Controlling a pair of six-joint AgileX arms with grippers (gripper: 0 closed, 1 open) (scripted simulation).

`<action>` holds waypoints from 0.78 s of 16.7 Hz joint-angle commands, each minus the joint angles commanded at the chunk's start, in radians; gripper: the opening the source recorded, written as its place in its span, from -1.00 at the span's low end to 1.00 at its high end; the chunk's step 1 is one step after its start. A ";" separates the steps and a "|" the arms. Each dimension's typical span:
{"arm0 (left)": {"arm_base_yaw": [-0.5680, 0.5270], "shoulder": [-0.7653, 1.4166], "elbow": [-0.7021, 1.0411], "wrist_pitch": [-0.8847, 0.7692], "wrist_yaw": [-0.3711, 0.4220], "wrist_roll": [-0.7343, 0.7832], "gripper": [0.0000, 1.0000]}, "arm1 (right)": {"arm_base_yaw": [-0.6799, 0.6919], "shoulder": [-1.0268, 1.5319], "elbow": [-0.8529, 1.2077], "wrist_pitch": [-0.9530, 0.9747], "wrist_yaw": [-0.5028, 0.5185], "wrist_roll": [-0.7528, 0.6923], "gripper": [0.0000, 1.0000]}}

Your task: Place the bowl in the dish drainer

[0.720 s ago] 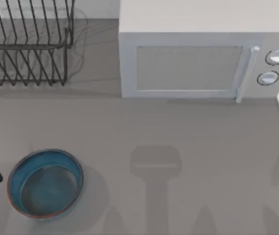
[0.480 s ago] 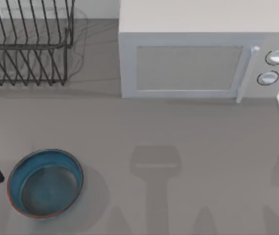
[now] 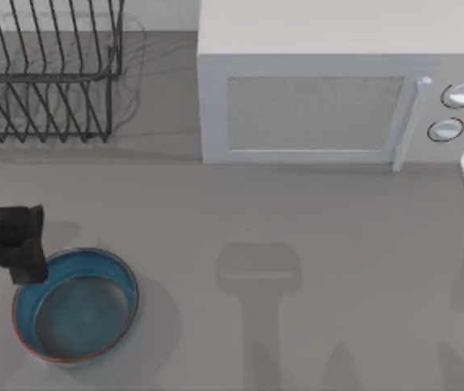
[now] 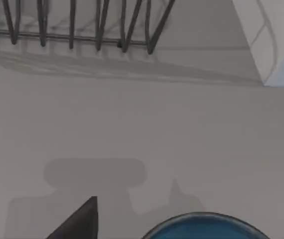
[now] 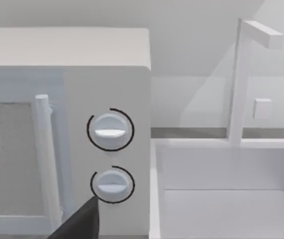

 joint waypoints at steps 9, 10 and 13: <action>-0.287 0.851 0.591 -0.571 -0.004 -0.275 1.00 | 0.000 0.000 0.000 0.000 0.000 0.000 1.00; -0.310 0.909 0.642 -0.615 -0.003 -0.298 1.00 | 0.000 0.000 0.000 0.000 0.000 0.000 1.00; -0.361 1.039 0.758 -0.708 -0.002 -0.349 1.00 | 0.000 0.000 0.000 0.000 0.000 0.000 1.00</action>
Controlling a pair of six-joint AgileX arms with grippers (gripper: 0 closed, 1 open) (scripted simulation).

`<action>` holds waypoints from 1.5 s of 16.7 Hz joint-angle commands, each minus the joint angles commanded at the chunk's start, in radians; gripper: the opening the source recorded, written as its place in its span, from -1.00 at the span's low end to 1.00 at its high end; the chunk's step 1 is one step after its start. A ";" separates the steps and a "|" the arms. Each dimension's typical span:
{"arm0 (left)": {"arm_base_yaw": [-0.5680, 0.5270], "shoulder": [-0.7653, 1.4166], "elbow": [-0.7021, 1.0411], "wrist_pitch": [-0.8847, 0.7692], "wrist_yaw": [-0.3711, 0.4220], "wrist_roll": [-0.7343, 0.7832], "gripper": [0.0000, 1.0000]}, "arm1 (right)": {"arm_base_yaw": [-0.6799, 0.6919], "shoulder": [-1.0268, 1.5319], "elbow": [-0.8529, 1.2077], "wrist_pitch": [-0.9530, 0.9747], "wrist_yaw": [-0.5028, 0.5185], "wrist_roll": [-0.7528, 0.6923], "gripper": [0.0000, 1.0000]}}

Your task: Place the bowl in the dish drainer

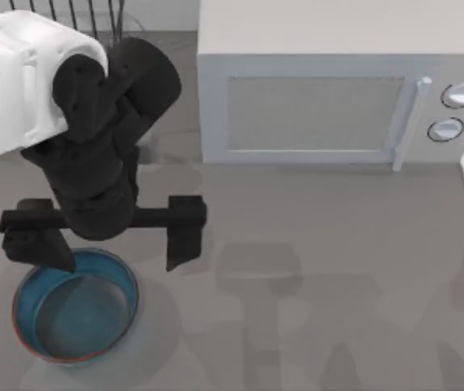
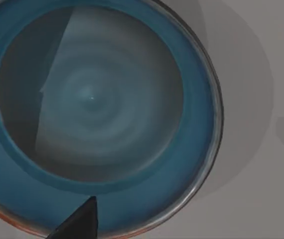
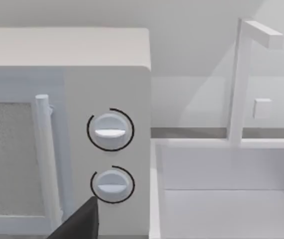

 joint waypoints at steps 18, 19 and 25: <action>-0.014 0.165 -0.217 0.352 0.001 -0.011 1.00 | 0.000 0.000 0.000 0.000 0.000 0.000 1.00; -0.014 0.171 -0.228 0.365 0.001 -0.012 1.00 | 0.000 0.000 0.000 0.000 0.000 0.000 1.00; -0.014 0.172 -0.230 0.369 0.001 -0.012 0.70 | 0.000 0.000 0.000 0.000 0.000 0.000 1.00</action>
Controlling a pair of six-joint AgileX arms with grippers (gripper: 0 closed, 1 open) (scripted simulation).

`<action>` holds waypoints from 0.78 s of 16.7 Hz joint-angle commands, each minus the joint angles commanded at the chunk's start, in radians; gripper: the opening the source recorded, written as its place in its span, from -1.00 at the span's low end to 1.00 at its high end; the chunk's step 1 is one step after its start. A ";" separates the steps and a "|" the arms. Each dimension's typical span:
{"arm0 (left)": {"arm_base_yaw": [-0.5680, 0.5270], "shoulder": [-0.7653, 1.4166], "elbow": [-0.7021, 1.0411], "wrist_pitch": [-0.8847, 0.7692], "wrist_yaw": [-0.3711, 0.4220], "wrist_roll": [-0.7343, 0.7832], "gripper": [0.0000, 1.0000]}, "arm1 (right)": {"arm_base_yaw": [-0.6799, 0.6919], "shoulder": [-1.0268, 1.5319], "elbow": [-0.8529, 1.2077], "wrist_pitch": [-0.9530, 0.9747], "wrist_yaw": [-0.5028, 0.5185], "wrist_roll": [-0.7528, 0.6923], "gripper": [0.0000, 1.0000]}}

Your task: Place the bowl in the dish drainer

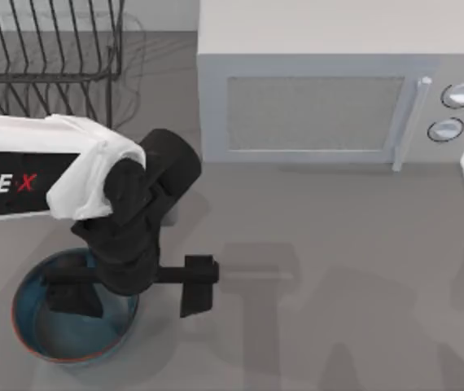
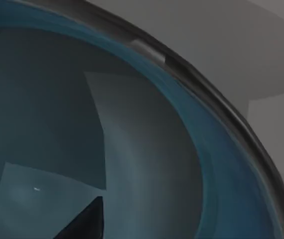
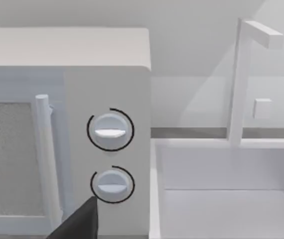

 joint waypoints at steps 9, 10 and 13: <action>0.000 0.000 0.000 0.000 0.000 0.000 -0.66 | 0.000 0.000 0.000 0.000 0.000 0.000 1.00; 0.000 0.000 0.000 0.000 0.000 0.000 -0.81 | 0.000 0.000 0.000 0.000 0.000 0.000 1.00; 0.000 0.000 0.000 0.000 0.000 0.000 -1.00 | 0.000 0.000 0.000 0.000 0.000 0.000 1.00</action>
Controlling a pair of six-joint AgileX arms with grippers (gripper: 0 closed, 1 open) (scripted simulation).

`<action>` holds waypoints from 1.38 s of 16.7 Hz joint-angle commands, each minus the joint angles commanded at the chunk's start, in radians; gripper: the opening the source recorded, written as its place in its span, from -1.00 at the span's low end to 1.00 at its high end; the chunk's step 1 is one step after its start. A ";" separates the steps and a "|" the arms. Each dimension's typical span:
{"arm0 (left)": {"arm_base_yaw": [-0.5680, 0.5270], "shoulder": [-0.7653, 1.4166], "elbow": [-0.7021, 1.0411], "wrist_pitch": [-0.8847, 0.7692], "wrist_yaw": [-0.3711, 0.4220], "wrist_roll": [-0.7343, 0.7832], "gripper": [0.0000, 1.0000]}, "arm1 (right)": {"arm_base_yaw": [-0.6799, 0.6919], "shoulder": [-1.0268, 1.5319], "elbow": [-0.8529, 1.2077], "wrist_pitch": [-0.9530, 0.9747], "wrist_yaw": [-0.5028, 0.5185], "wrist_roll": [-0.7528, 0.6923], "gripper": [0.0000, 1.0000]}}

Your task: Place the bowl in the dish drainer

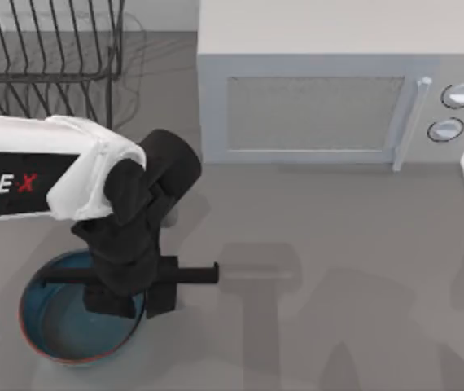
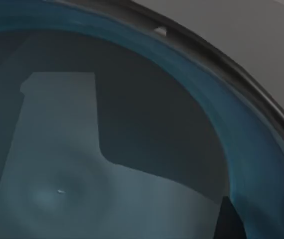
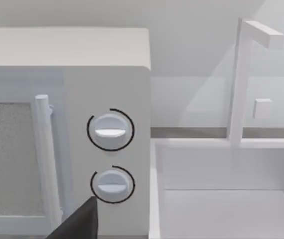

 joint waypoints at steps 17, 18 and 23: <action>-0.008 -0.039 0.400 -0.469 0.000 -0.015 -1.00 | 0.000 0.000 0.000 0.000 0.000 0.000 1.00; -0.009 -0.049 0.458 -0.545 0.000 -0.015 -1.00 | 0.000 0.000 0.000 0.000 0.000 0.000 1.00; -0.009 -0.101 0.674 -0.780 0.000 -0.011 -1.00 | 0.000 0.000 0.000 0.000 0.000 0.000 1.00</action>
